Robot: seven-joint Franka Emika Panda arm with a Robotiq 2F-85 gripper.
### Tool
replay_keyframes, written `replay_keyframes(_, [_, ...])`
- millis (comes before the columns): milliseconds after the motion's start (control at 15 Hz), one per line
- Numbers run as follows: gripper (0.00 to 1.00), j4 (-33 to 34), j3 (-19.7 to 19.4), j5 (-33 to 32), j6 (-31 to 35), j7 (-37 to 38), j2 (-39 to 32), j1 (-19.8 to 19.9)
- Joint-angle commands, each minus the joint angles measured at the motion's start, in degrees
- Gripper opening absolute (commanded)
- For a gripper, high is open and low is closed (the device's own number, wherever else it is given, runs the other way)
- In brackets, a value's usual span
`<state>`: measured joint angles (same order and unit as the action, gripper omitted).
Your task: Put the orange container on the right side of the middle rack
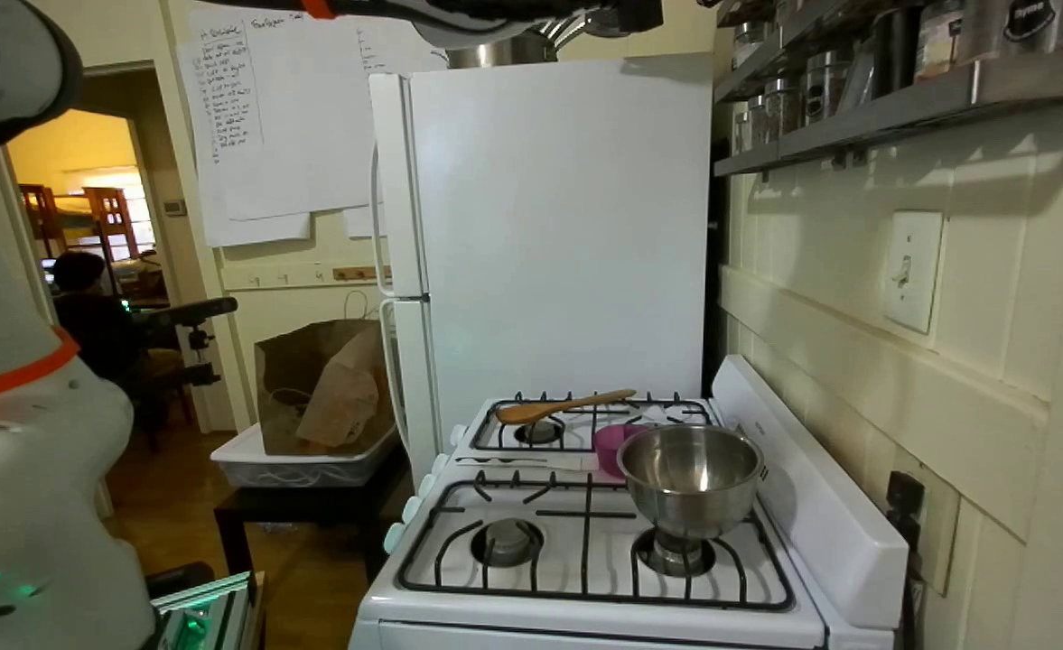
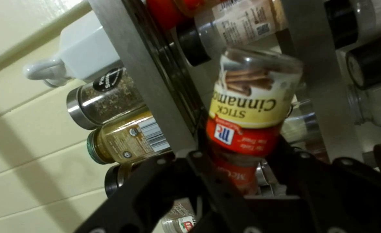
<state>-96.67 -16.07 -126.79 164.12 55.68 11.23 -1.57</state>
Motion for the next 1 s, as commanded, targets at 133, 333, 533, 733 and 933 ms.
replay_keyframes(133, [0.22, 6.9, -2.1, -8.2, 4.8, 6.3, -5.2, -0.9])
replay_keyframes(333, [0.22, 9.4, -2.4, -11.9, 5.5, 9.9, -7.6, -0.9])
replay_keyframes(533, [0.22, 10.7, -2.2, -16.0, 1.8, 14.9, -9.4, -0.9])
replay_keyframes(733, [0.22, 11.2, -2.2, -17.6, -1.0, 18.6, -10.4, -0.5])
replay_keyframes(933, [0.22, 9.9, -2.3, -15.2, -5.2, 19.6, -10.8, -0.2])
